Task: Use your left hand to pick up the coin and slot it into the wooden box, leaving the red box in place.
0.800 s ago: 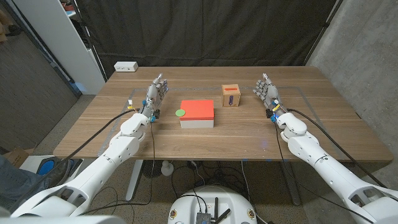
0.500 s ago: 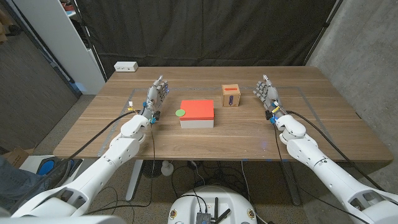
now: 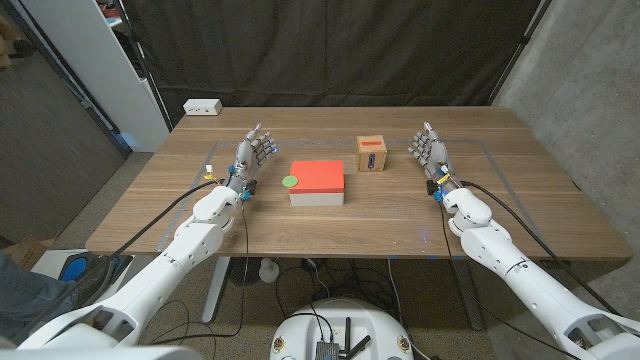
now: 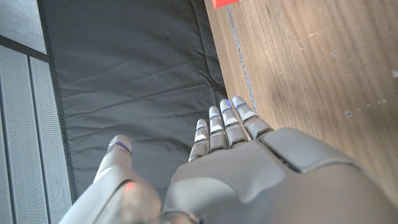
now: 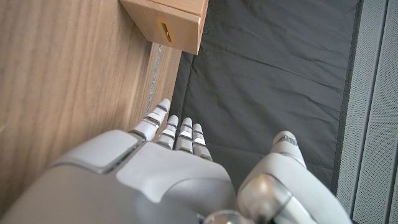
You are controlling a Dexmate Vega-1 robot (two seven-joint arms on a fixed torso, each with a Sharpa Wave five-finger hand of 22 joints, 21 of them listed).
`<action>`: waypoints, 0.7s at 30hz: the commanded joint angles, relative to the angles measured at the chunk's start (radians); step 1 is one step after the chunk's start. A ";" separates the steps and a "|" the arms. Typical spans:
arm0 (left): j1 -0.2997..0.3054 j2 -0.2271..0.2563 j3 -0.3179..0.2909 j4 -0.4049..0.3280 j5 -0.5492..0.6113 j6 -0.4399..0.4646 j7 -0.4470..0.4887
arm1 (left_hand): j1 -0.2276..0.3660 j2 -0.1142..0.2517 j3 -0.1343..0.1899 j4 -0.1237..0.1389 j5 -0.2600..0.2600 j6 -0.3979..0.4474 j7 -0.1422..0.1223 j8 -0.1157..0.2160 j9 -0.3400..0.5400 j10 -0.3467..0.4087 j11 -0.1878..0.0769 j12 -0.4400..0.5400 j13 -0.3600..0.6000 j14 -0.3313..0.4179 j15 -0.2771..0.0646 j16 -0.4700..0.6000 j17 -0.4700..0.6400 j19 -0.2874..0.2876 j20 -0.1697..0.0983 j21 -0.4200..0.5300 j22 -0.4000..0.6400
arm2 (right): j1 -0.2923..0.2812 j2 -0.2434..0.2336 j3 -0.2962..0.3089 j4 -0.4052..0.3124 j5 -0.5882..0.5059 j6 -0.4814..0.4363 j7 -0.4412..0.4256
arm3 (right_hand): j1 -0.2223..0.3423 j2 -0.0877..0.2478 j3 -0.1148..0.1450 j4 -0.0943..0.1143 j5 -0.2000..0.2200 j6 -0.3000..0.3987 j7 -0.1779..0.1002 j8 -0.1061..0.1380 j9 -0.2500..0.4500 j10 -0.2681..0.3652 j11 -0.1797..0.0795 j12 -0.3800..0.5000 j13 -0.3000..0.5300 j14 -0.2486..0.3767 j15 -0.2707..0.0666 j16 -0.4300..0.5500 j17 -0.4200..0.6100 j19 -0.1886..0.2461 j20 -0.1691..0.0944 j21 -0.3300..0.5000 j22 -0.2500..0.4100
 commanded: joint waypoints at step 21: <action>0.048 0.067 -0.038 -0.162 -0.079 0.213 0.104 | 0.101 0.018 0.035 -0.035 0.003 0.367 0.050 0.022 0.007 0.906 -0.104 0.330 0.207 0.684 -0.171 0.469 0.215 0.448 -0.105 0.423 0.327 | -0.044 0.015 0.004 -0.053 -0.028 0.017 -0.075 | 0.015 0.017 0.012 -0.005 0.004 0.005 -0.005 0.008 0.003 0.015 0.008 0.010 0.002 0.014 0.009 0.008 -0.003 0.013 0.003 0.002 0.005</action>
